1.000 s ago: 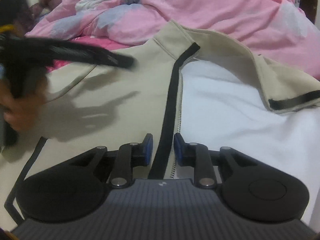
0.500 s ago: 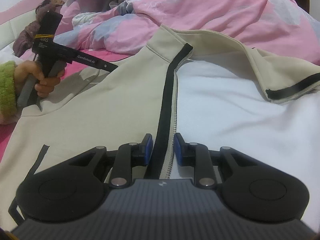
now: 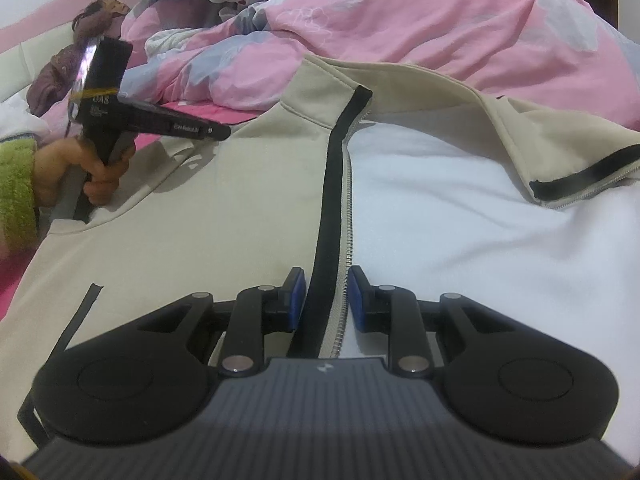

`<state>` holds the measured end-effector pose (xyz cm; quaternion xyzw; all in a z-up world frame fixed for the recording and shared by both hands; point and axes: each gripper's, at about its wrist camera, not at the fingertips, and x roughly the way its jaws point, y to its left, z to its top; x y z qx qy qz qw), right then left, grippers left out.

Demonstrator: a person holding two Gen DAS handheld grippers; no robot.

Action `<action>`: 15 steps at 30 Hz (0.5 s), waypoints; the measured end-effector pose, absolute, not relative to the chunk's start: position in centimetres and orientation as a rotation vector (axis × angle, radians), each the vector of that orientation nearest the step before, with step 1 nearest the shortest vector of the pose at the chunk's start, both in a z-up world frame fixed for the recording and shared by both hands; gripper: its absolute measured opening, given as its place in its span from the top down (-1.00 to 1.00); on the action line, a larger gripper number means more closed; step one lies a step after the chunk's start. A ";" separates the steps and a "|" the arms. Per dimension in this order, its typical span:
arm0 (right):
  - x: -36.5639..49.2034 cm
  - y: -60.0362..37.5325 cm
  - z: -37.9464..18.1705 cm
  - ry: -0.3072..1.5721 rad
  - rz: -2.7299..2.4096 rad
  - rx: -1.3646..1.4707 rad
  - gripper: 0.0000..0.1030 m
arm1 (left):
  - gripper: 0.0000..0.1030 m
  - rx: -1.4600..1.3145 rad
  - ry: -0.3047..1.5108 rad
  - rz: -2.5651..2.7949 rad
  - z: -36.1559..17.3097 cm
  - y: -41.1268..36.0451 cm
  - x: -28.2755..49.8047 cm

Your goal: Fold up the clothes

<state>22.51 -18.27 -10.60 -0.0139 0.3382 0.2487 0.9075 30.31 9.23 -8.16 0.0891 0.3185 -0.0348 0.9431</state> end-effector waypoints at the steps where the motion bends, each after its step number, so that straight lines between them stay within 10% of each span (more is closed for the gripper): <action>1: 22.5 -18.2 -10.6 0.697 0.513 -0.031 0.58 | 0.58 0.171 0.628 -0.067 -7.6 9.3 30.0; 15: 22.4 -18.6 -10.5 0.697 0.523 0.009 0.58 | 0.75 0.137 0.687 -0.270 -9.3 2.6 32.6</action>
